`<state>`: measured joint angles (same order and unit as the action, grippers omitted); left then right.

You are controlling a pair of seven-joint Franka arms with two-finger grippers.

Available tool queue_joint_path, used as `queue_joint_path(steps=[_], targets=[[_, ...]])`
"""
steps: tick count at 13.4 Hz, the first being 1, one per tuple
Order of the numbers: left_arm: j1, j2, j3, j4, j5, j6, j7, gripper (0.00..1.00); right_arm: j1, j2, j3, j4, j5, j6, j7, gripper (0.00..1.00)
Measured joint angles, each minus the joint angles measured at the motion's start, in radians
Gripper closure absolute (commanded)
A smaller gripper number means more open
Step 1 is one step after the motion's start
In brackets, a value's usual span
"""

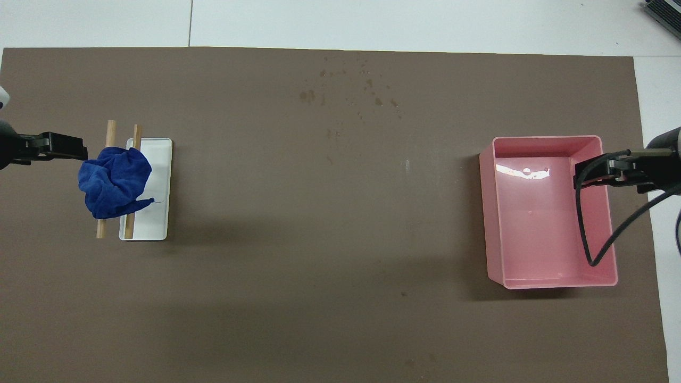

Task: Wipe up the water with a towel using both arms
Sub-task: 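Reach the left gripper to the blue cloth and grasp it, then lift the blue cloth off the white tray with the left gripper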

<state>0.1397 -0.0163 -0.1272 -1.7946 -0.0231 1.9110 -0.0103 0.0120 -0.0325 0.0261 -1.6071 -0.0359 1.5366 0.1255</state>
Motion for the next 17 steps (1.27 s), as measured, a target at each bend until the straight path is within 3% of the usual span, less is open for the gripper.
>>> queue_joint_path(steps=[5,9,10,11,12,13,17], targets=[[0.0,0.014,-0.001,-0.169,0.0,0.156,-0.02,0.0,0.0,0.0,0.0,0.0,0.0,0.0,0.0,0.0],[0.0,0.014,-0.003,-0.238,0.045,0.221,-0.021,0.0,0.0,0.0,0.0,-0.002,0.0,0.0,0.0,0.0],[-0.001,0.014,-0.004,-0.25,0.048,0.227,-0.021,0.07,0.0,-0.001,0.0,-0.003,0.0,0.0,0.0,0.0],[-0.001,0.014,-0.004,-0.259,0.049,0.235,-0.021,0.22,0.0,-0.001,0.0,-0.005,0.0,0.0,0.0,0.0],[-0.001,0.014,-0.005,-0.268,0.05,0.241,-0.021,0.55,0.0,-0.002,0.0,-0.006,0.0,0.0,0.0,0.0],[-0.001,0.014,-0.006,-0.274,0.05,0.248,-0.021,1.0,0.0,-0.002,0.0,-0.007,0.0,0.0,0.0,0.0],[-0.001,0.013,-0.004,-0.272,0.058,0.252,-0.021,1.0,0.0,-0.008,0.0,-0.018,0.0,0.0,0.0,0.0]])
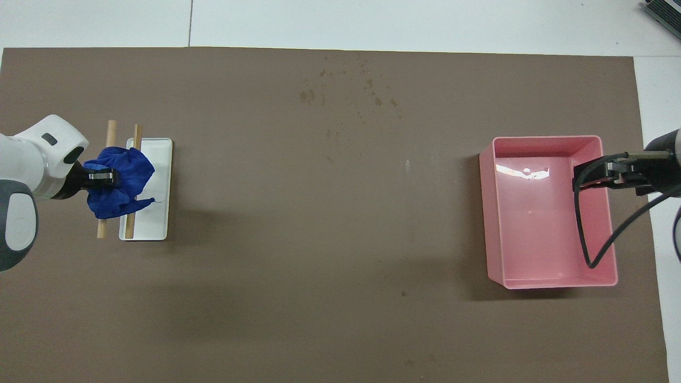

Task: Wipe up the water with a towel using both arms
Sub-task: 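Lift the blue cloth off the white tray with the left gripper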

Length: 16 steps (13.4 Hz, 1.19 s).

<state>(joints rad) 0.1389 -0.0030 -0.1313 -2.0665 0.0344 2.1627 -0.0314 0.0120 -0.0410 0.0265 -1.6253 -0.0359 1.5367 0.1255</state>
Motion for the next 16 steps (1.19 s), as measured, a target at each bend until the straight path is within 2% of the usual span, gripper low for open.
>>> queue_joint_path(steps=[3,6,8,10,13,16], targets=[[0.0,0.01,-0.002,0.057,-0.001,-0.057,0.0,1.0,0.0,-0.006,0.0,-0.008,0.0,0.0,0.0,0.0],[-0.001,0.056,-0.004,0.254,-0.054,-0.283,-0.037,1.0,0.0,-0.007,0.0,-0.009,0.0,0.001,0.0,0.0],[0.0,0.064,-0.003,0.338,-0.14,-0.388,-0.187,1.0,0.0,-0.008,0.0,-0.011,0.0,0.001,0.0,0.0],[-0.001,0.064,-0.008,0.364,-0.246,-0.438,-0.391,1.0,0.0,-0.008,0.0,-0.013,0.0,0.001,0.0,0.0],[-0.004,0.057,-0.02,0.372,-0.433,-0.458,-0.732,1.0,0.0,-0.01,0.0,-0.017,0.0,0.001,0.0,0.0],[-0.005,0.043,-0.043,0.374,-0.575,-0.458,-0.96,1.0,0.0,-0.013,0.0,-0.023,0.0,0.001,0.0,0.0]])
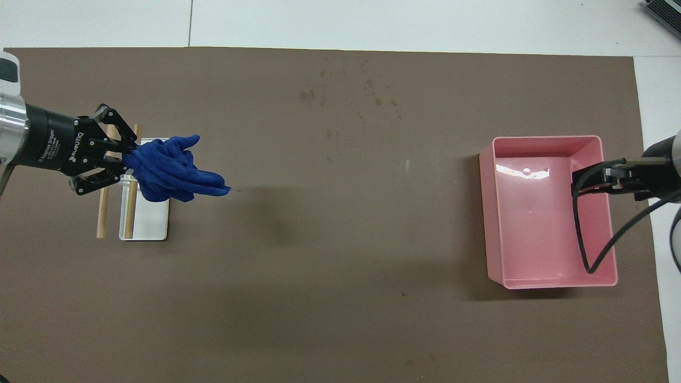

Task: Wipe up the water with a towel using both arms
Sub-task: 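Lift the blue cloth off the white tray with the left gripper, then carry the cloth toward center while the right gripper reaches toward it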

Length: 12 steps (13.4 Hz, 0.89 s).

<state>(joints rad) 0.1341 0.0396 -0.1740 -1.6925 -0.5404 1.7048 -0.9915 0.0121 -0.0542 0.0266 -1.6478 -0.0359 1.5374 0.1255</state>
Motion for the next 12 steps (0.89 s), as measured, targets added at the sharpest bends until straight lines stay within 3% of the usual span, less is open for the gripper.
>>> queue_joint_path(steps=[5,12], targets=[[-0.02,-0.027,-0.068,0.0,-0.128,-0.002,-0.247,1.0,0.016,-0.002,0.003,-0.001,0.015,0.012,0.093,0.01],[-0.091,-0.039,-0.072,0.0,-0.192,0.027,-0.391,1.0,0.179,-0.002,0.011,-0.004,0.207,0.124,0.724,0.02]])
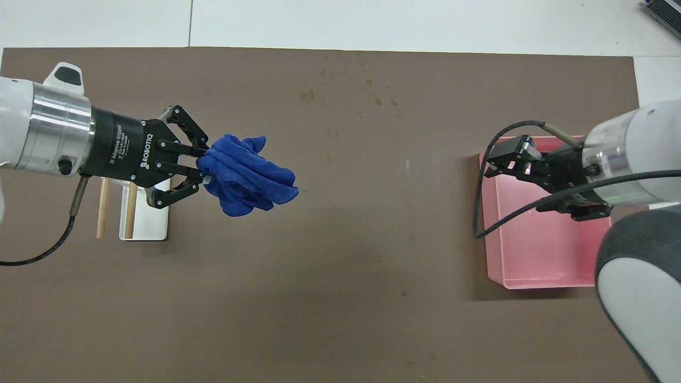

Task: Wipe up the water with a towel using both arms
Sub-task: 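Carry the cloth toward center while the right gripper reaches toward it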

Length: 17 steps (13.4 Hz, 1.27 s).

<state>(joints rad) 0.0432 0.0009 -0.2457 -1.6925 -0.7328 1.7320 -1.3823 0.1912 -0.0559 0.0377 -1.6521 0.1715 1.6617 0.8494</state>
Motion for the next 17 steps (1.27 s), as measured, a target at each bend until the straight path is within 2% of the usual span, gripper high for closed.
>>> queue_joint_path(steps=[4,8,12,17], targets=[[-0.063,0.0,-0.003,-0.004,-0.022,0.083,-0.089,1.0,0.073,0.015,0.002,-0.002,0.197,0.165,0.415,0.02],[-0.103,-0.005,-0.004,-0.007,-0.054,0.151,-0.122,1.0,0.171,0.048,0.004,-0.002,0.271,0.331,0.733,0.02],[-0.166,-0.027,-0.005,-0.036,-0.063,0.252,-0.141,1.0,0.23,0.091,0.004,0.028,0.29,0.426,0.901,0.02],[-0.198,-0.051,-0.007,-0.057,-0.066,0.271,-0.143,1.0,0.244,0.142,0.005,0.059,0.352,0.505,0.932,0.02]])
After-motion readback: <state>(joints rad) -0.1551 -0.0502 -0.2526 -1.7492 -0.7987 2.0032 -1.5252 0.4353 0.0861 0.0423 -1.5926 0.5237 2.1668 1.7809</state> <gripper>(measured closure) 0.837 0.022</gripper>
